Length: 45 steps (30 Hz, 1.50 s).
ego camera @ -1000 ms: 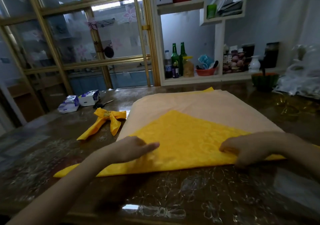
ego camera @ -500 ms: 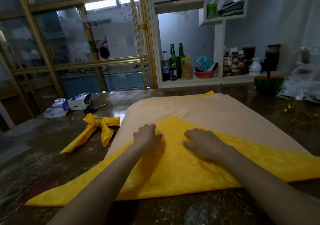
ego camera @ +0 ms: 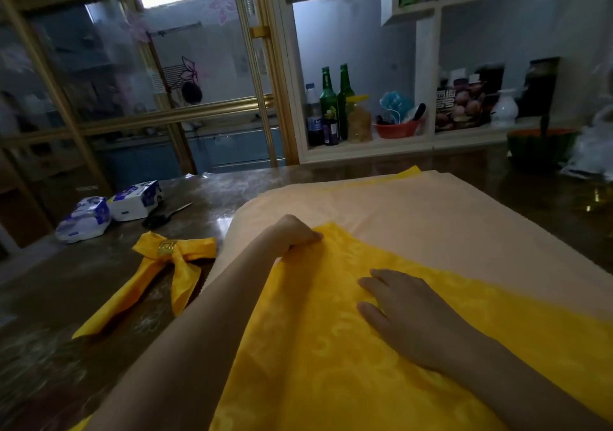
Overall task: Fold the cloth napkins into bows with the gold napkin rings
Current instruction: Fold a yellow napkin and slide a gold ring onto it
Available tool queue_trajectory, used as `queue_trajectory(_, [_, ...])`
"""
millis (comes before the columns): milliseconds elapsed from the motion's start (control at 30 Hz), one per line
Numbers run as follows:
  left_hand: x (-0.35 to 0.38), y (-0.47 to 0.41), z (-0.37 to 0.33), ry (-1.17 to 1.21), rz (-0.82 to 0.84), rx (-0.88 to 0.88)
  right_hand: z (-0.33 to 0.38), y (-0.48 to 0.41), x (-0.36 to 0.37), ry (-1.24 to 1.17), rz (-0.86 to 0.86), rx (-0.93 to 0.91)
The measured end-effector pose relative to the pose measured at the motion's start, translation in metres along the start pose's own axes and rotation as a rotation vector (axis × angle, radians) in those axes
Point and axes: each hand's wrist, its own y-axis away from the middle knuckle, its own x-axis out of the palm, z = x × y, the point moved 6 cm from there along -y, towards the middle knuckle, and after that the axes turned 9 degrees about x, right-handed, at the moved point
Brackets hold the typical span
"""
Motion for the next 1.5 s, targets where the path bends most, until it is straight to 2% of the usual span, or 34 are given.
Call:
queue_trajectory(300, [0.001,-0.003,0.003,0.081,-0.020,0.053,-0.001,-0.004,0.002,-0.034,0.032,-0.016])
queue_trajectory(500, [0.004,0.005,-0.001,0.108,-0.090,0.255,-0.002,-0.002,-0.007,-0.101,-0.027,-0.018])
queue_trajectory(633, [-0.004,0.015,-0.006,0.145,-0.210,0.414,-0.011,-0.006,-0.014,-0.168,-0.100,0.009])
queue_trajectory(733, [-0.010,0.032,-0.015,0.042,-0.259,0.573,-0.022,-0.008,-0.020,-0.206,-0.140,0.049])
queue_trajectory(800, [-0.009,0.044,-0.014,-0.053,-0.233,0.637,-0.028,-0.010,-0.022,-0.238,-0.155,0.078])
queue_trajectory(867, [-0.002,0.052,-0.007,-0.142,-0.145,0.627,-0.032,-0.010,-0.022,-0.271,-0.161,0.109])
queue_trajectory(967, [0.011,0.054,0.006,-0.191,-0.008,0.488,-0.036,-0.011,-0.020,-0.310,-0.162,0.146])
queue_trajectory(1100, [0.010,0.044,0.011,-0.127,-0.051,0.398,-0.038,-0.010,-0.021,-0.327,-0.162,0.165])
queue_trajectory(1367, [0.014,0.038,0.004,-0.143,-0.056,0.379,-0.023,-0.025,-0.037,-0.418,-0.199,0.155])
queue_trajectory(1500, [0.013,0.039,0.003,-0.089,-0.080,0.377,-0.001,-0.055,-0.029,-0.304,-0.165,0.128])
